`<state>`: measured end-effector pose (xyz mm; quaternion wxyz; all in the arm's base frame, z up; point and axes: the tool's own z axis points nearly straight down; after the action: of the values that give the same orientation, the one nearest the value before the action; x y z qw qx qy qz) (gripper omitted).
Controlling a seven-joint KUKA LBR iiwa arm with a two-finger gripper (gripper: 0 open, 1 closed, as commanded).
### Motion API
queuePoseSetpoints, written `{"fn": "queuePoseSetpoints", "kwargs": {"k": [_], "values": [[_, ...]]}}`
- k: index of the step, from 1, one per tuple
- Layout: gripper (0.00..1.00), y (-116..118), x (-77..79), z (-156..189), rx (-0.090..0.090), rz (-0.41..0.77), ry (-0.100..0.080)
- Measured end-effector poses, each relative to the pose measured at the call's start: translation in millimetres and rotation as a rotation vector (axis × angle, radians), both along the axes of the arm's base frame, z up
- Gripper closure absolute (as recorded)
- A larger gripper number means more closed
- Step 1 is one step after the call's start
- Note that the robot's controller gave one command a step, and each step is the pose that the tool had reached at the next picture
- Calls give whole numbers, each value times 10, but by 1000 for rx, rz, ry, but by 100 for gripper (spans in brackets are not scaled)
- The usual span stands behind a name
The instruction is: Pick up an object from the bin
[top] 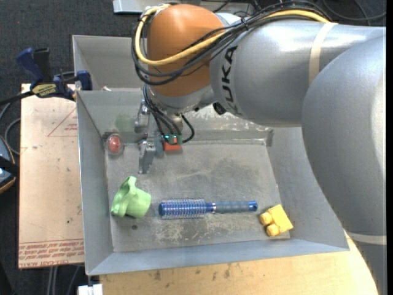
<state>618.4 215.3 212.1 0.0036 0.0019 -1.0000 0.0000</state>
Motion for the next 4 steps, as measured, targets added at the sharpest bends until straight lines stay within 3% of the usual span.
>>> {"fn": "queuePoseSetpoints", "kwargs": {"k": [1,2,3,4], "values": [[0,-1099,-209,-773,-2,171,-2],[0,-1616,-622,-1061,8,307,-11],[0,-1733,-1037,-1362,3,468,-30],[100,-1740,-1046,-1356,3,469,-23]]}}
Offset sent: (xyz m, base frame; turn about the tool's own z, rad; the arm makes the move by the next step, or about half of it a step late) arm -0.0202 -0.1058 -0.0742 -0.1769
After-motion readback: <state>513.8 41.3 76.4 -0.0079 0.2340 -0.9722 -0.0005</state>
